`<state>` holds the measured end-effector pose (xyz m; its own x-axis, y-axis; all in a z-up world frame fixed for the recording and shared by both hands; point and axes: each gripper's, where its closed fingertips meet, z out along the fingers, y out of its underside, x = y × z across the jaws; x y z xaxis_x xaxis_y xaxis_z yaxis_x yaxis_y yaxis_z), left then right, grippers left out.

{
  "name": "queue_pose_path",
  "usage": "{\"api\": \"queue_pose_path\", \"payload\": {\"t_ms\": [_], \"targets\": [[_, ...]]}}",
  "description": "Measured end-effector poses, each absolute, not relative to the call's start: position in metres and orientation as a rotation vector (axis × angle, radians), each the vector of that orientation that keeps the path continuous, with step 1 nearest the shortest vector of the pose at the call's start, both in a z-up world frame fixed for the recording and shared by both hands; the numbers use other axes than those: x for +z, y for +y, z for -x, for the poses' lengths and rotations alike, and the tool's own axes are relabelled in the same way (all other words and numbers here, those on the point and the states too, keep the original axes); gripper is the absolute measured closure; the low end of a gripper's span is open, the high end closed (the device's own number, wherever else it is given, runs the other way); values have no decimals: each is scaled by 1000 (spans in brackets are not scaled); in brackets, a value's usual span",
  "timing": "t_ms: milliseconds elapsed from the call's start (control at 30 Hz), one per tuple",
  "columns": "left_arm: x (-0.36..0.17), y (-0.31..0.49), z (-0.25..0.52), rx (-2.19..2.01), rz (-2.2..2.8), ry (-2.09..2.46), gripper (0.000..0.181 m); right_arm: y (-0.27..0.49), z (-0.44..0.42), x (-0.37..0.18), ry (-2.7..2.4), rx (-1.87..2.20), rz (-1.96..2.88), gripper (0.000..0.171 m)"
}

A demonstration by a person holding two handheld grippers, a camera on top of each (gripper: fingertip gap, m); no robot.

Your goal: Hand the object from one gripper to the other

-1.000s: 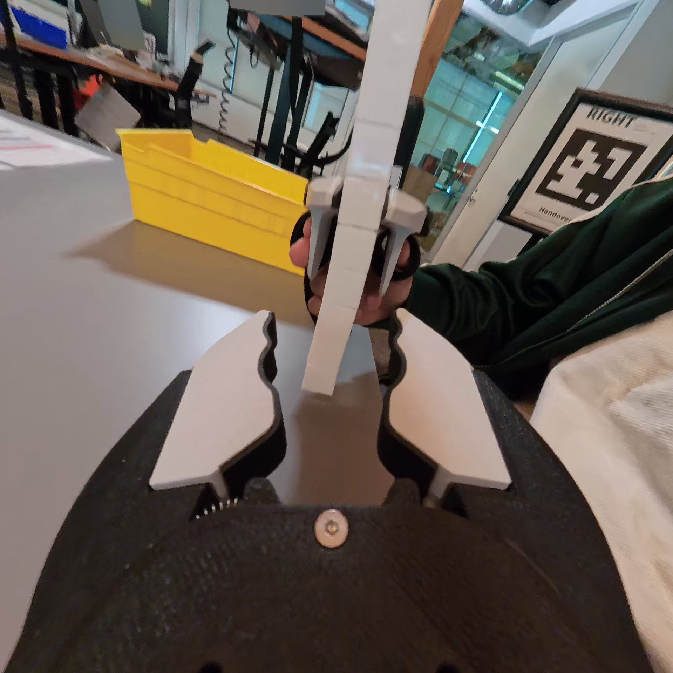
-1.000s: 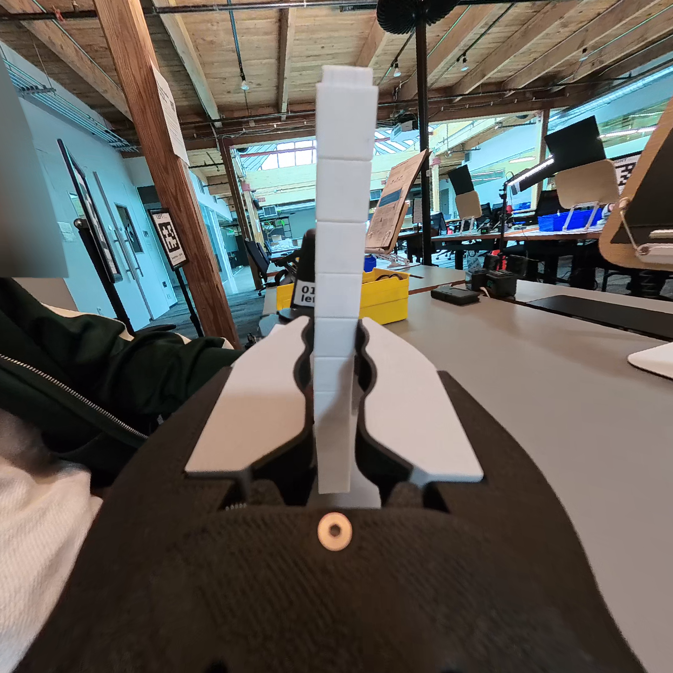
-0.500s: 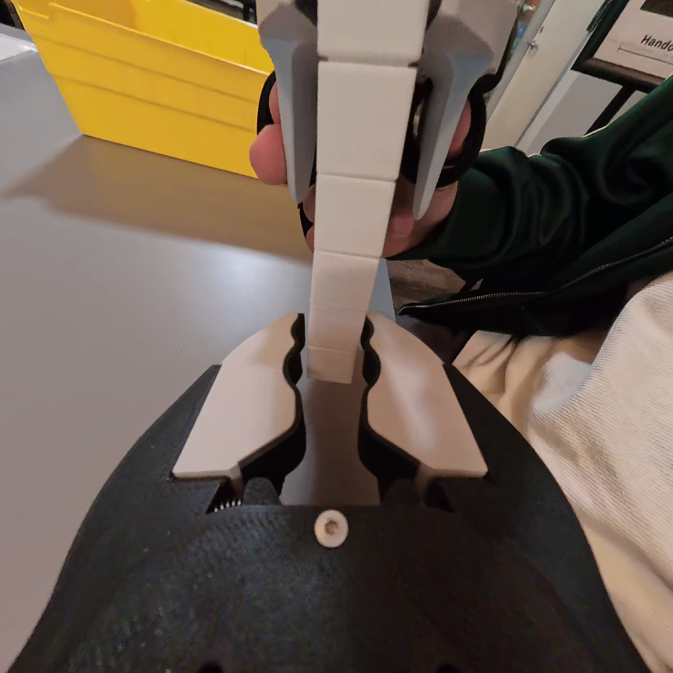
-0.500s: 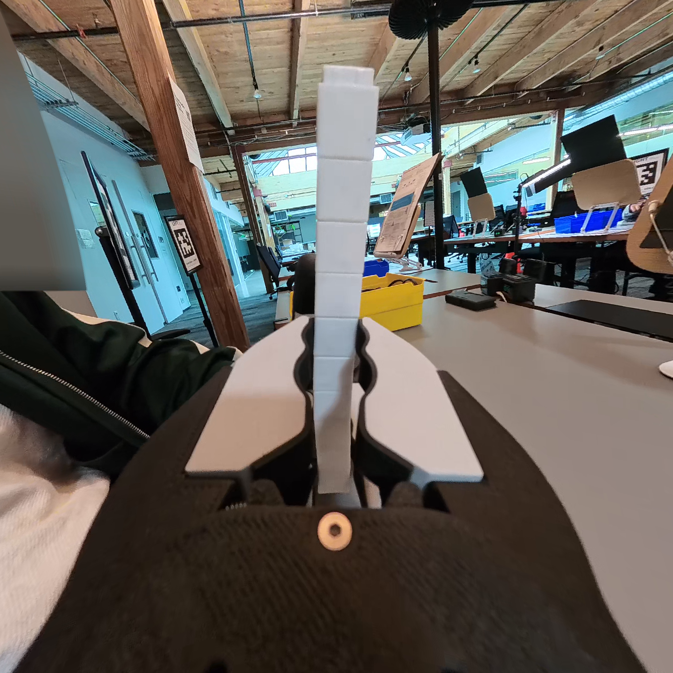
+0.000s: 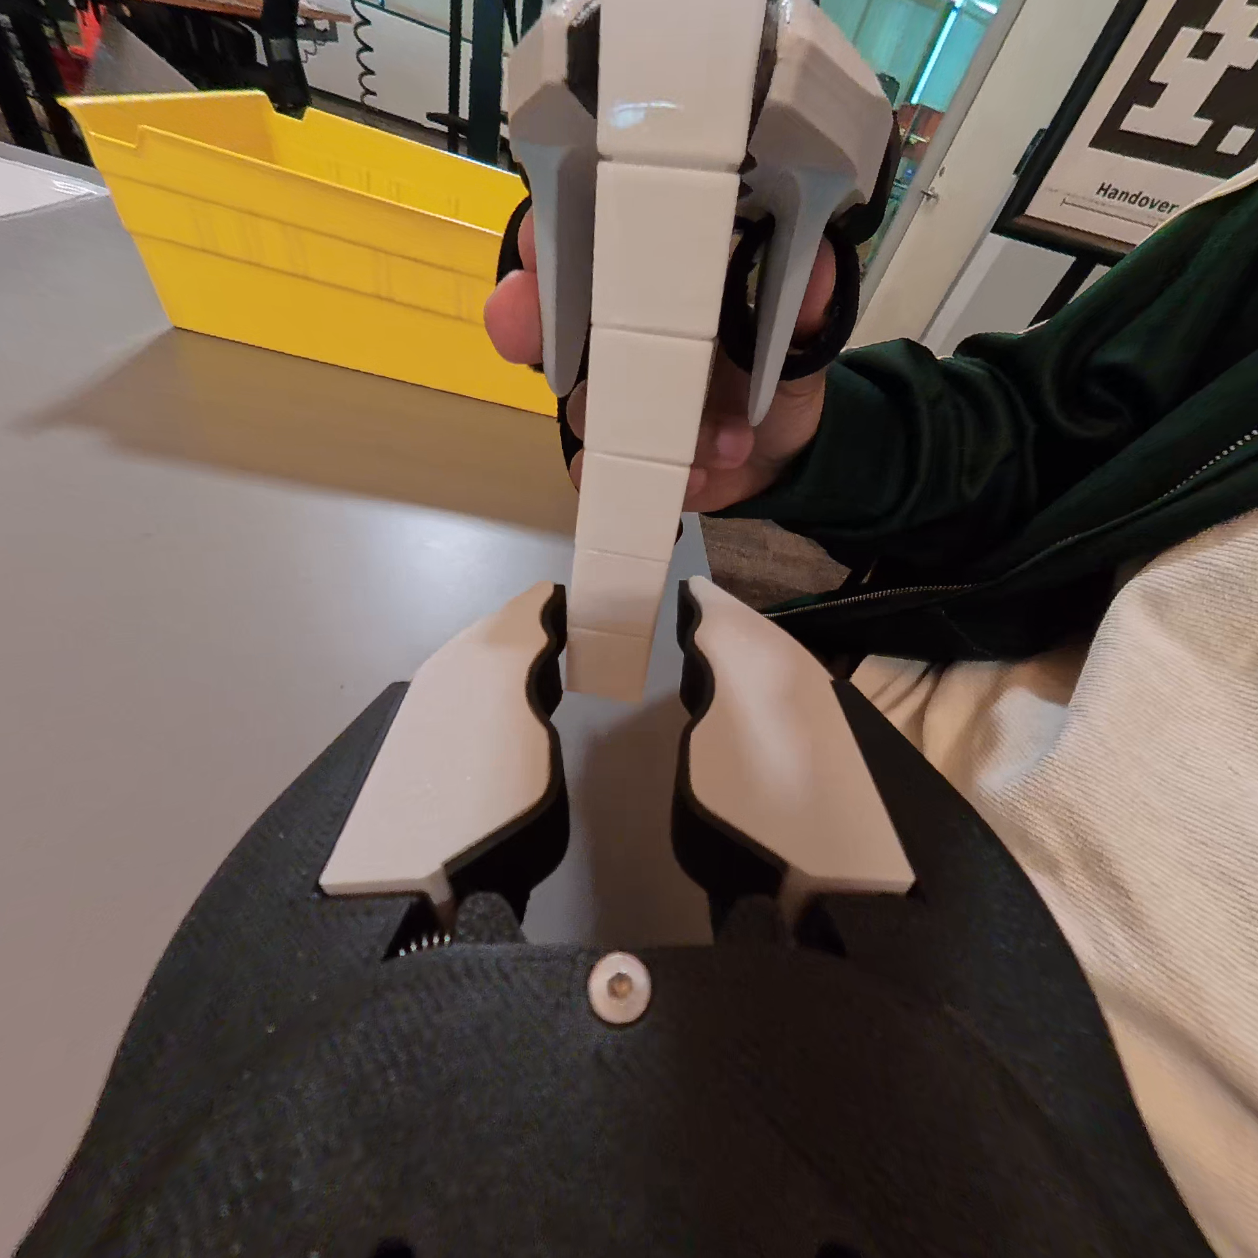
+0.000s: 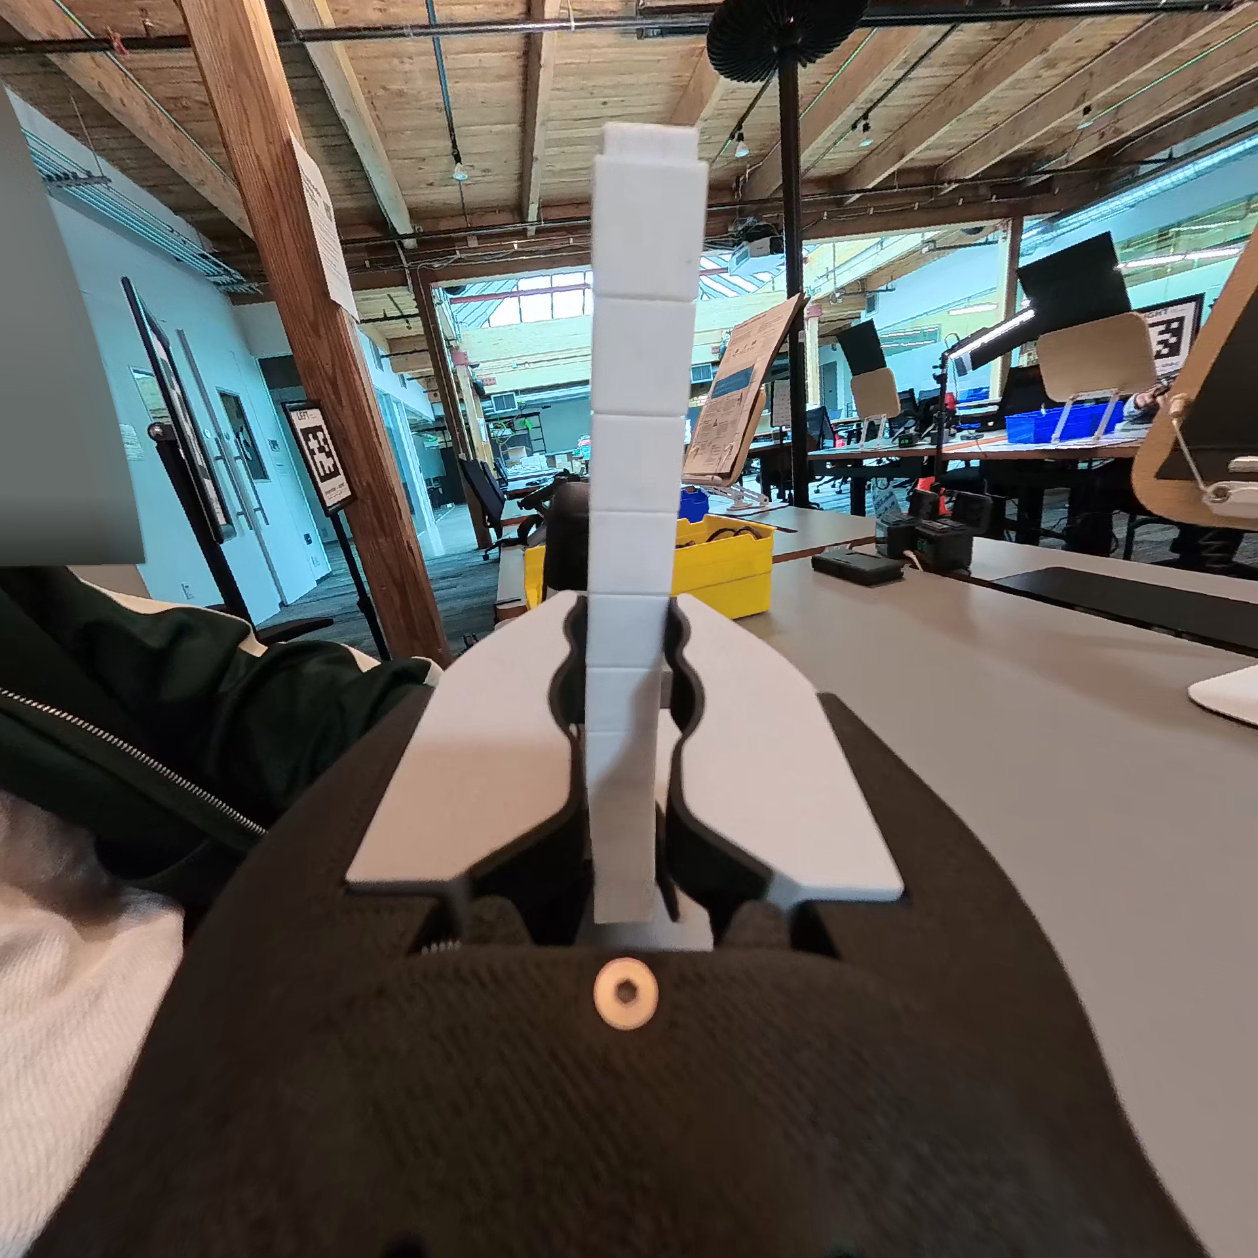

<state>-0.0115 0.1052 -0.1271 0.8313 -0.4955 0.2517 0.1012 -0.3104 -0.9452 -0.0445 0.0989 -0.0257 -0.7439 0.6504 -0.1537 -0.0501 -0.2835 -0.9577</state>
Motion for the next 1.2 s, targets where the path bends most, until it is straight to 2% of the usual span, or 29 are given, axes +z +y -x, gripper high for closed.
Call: {"api": "queue_pose_path", "payload": {"t_ms": [133, 367, 500, 600, 733, 867, 1033, 1200], "targets": [[-126, 106, 16, -583, 1789, 293, 156, 101, 44, -25, -1509, 2069, 752, 149], [-126, 108, 13, -542, 1790, 315, 158, 101, 45, -23, -1490, 2076, 762, 147], [-123, 109, 13, -520, 1774, 315, 158, 98, 47, -20, -1471, 2029, 749, 122], [-117, 109, 15, -528, 1745, 295, 158, 96, 49, -20, -1470, 1997, 746, 113], [-107, 108, 21, -535, 1697, 251, 158, 97, 50, -21, -1463, 1997, 759, 114], [-104, 108, 26, -525, 1683, 227, 158, 106, 51, -19, -1420, 1987, 779, 129], [-102, 108, 25, -552, 1661, 217, 158, 111, 51, -16, -1394, 1980, 787, 131], [-94, 107, 22, -600, 1611, 200, 158, 114, 52, -16, -1377, 1989, 804, 127]]}}
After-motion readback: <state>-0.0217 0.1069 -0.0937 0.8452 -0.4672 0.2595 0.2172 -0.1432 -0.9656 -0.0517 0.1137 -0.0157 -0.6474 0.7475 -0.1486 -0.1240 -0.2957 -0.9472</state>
